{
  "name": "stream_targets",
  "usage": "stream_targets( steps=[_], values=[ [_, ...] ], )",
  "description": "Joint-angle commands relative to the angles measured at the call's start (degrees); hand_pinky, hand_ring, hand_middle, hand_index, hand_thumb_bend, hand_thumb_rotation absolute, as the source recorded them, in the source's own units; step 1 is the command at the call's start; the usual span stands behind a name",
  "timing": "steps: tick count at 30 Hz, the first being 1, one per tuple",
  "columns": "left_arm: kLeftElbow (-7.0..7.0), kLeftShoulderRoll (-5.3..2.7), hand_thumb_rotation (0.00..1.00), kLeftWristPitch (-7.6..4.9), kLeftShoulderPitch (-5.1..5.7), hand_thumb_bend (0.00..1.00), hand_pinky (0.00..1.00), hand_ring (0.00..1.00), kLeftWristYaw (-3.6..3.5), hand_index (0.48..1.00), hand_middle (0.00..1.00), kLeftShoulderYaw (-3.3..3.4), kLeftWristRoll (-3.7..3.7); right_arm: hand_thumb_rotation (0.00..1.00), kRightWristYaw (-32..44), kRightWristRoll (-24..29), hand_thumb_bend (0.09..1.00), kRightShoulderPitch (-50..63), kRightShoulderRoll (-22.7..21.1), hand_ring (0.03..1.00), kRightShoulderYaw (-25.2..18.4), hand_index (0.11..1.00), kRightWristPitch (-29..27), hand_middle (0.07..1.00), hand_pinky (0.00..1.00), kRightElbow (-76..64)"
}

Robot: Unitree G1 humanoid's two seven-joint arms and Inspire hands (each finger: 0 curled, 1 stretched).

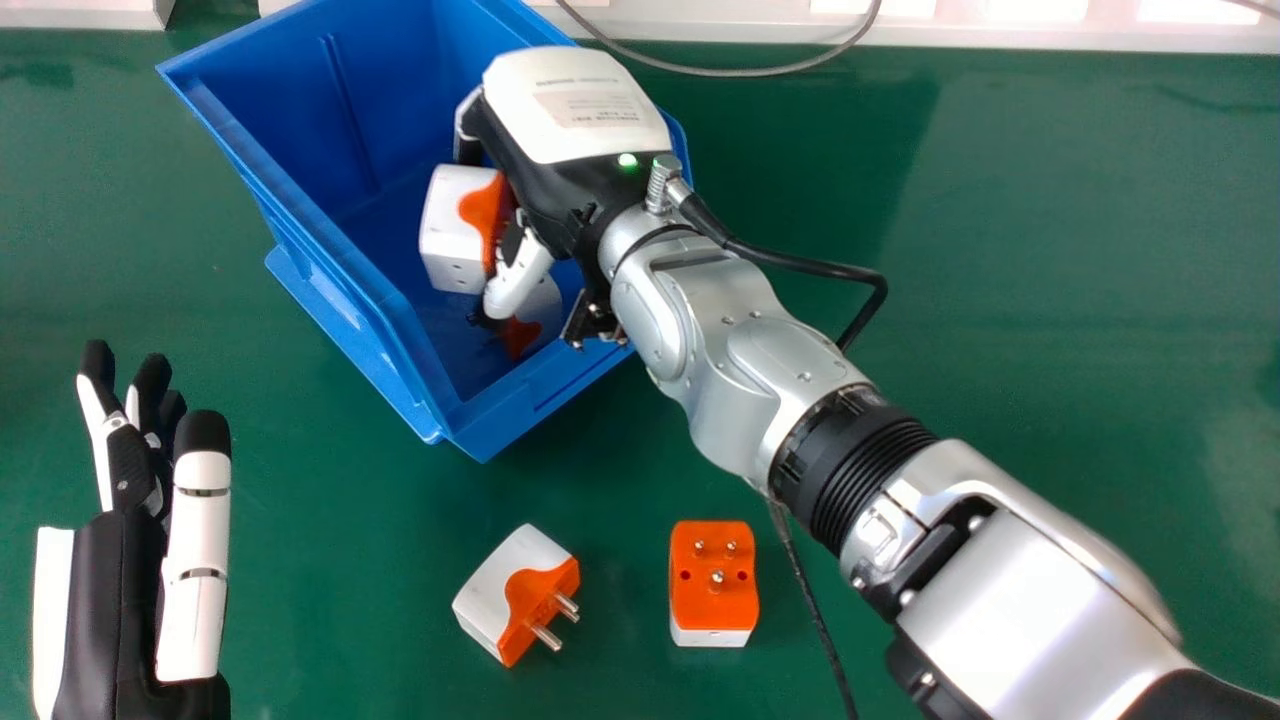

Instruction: Pick all objects and put in blue box

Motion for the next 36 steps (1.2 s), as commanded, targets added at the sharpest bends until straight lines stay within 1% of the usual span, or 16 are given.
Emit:
stream_targets(
  steps=[1,5,7,8,9,10,11,12,14,16,20,23,30,32,34,36],
  values=[
    [-1.23,-0.15,0.91,-0.96,0.24,0.35,1.0,1.0,0.31,1.0,1.0,-0.17,0.47,0.0,-1.4,0.6,0.523,-2.8,1.3,0.246,0.2,0.491,-0.5,0.472,0.16,-0.3],
    [-1.12,-0.22,0.92,-1.18,0.3,0.34,1.0,1.0,0.36,1.0,1.0,-0.29,0.3,0.0,-0.7,1.5,0.521,-3.1,2.3,0.192,0.2,0.492,0.4,0.47,0.13,0.4],
    [-1.28,-0.32,0.92,-0.99,0.29,0.32,1.0,1.0,0.49,1.0,1.0,-0.34,0.52,0.01,-0.7,1.5,0.516,-3.5,2.8,0.382,0.8,0.521,1.1,0.469,0.28,1.1],
    [-1.43,-0.45,0.92,-0.85,0.34,0.32,1.0,1.0,0.58,1.0,1.0,-0.4,0.56,0.06,-0.6,1.9,0.511,-3.5,3.0,0.439,0.6,0.511,1.3,0.498,0.33,1.1],
    [-1.36,-0.54,0.92,-0.92,0.33,0.33,1.0,1.0,0.56,1.0,1.0,-0.45,0.45,0.11,-1.2,2.3,0.507,-3.3,3.2,0.482,0.4,0.501,1.3,0.533,0.38,0.9],
    [-1.17,-0.55,0.91,-1.1,0.29,0.34,1.0,1.0,0.56,1.0,1.0,-0.46,0.46,0.13,-1.5,2.8,0.506,-3.2,3.4,0.477,0.1,0.496,1.2,0.54,0.38,0.7],
    [-1.24,-0.67,0.9,-0.95,0.3,0.34,1.0,1.0,0.93,1.0,1.0,-0.47,1.04,0.15,-1.9,2.8,0.506,-3.1,3.5,0.468,0.3,0.494,1.4,0.543,0.37,0.5],
    [-1.29,-0.76,0.9,-0.84,0.3,0.37,1.0,1.0,1.23,1.0,1.0,-0.48,1.52,0.25,-2.2,2.7,0.562,-3.0,3.6,0.478,0.6,0.534,1.5,0.561,0.37,0.4],
    [-1.35,-0.79,0.9,-0.46,0.22,0.4,1.0,1.0,1.28,1.0,1.0,-0.58,1.37,0.39,-1.8,2.0,0.638,-3.0,3.5,0.508,1.6,0.618,1.9,0.611,0.39,-0.2],
    [-1.08,-0.63,0.89,-0.87,0.07,0.39,1.0,1.0,1.06,1.0,1.0,-0.69,1.03,0.46,-2.1,2.0,0.657,-2.5,3.2,0.673,2.1,0.762,1.3,0.775,0.5,-1.3],
    [-1.18,-0.36,0.9,-0.89,0.29,0.41,1.0,1.0,0.78,1.0,1.0,-0.83,0.86,0.46,-2.4,2.4,0.686,-1.4,2.7,0.769,2.4,0.863,1.0,0.875,0.59,-3.8],
    [-0.71,-0.12,0.9,-1.44,0.15,0.42,1.0,1.0,0.23,1.0,1.0,-0.84,0.14,0.47,-2.3,2.5,0.694,-0.9,2.4,0.775,2.4,0.873,1.2,0.882,0.6,-5.2],
    [0.62,0.09,0.89,-1.89,-1.3,0.46,1.0,1.0,-0.37,1.0,1.0,-0.48,-0.27,0.46,-1.6,3.1,0.641,-0.2,2.3,0.802,2.0,0.891,2.4,0.901,0.63,-7.5],
    [0.97,0.31,0.89,-2.11,-1.69,0.45,1.0,1.0,-0.38,1.0,1.0,-0.42,0.24,0.42,-1.6,3.2,0.606,0.0,2.2,0.802,1.9,0.89,2.6,0.899,0.64,-8.3],
    [1.14,0.33,0.88,-2.03,-2.13,0.45,1.0,1.0,-0.68,1.0,1.0,-0.47,-0.4,0.38,-1.9,3.3,0.578,0.7,1.8,0.799,2.0,0.884,2.6,0.894,0.64,-10.2],
    [1.29,0.36,0.86,-1.99,-2.49,0.44,1.0,1.0,-0.79,1.0,1.0,-0.45,-0.56,0.3,-2.1,3.4,0.557,1.5,1.5,0.796,1.7,0.872,2.6,0.887,0.64,-11.8]
  ],
)
